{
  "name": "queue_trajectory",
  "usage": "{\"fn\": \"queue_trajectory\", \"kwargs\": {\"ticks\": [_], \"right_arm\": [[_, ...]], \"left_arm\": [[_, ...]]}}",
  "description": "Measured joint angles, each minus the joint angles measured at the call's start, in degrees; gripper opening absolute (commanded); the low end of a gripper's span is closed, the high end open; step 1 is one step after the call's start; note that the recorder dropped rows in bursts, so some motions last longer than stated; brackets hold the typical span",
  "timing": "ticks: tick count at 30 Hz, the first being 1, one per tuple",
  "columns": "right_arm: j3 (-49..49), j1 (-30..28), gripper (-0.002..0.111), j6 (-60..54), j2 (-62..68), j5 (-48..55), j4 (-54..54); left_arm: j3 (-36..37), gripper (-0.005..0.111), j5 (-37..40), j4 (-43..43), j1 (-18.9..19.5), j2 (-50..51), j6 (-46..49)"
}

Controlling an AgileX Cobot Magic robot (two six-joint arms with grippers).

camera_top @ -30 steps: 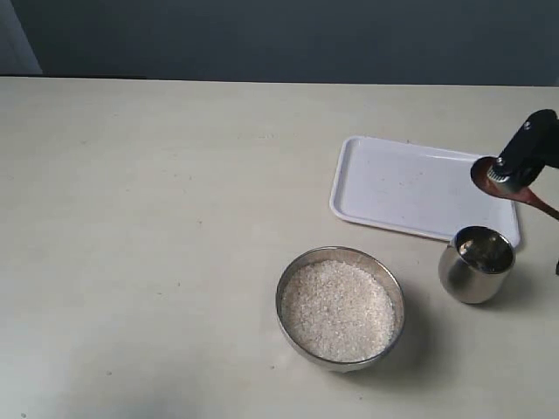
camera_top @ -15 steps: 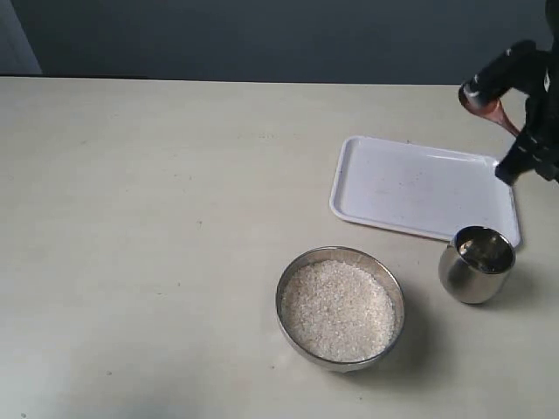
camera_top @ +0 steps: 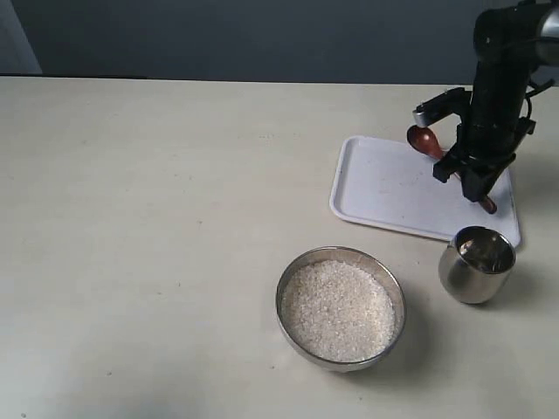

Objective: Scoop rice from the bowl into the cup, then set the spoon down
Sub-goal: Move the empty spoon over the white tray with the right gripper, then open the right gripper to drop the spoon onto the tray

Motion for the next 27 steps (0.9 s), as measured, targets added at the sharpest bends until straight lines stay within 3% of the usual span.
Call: {"fn": "queue_trajectory", "kwargs": {"ticks": [9,16,27], "right_arm": [[-0.12,0.00,-0.001,-1.52,0.48,0.13,0.00],[-0.12,0.00,0.023,-2.11,0.48,0.13,0.00],[-0.12,0.00,0.027,-2.11,0.48,0.13,-1.82]], "left_arm": [[0.00,0.000,0.00,0.00,0.00,0.00,0.00],[0.00,0.000,0.00,0.00,0.00,0.00,0.00],[0.00,0.000,0.00,0.00,0.00,0.00,0.00]]}}
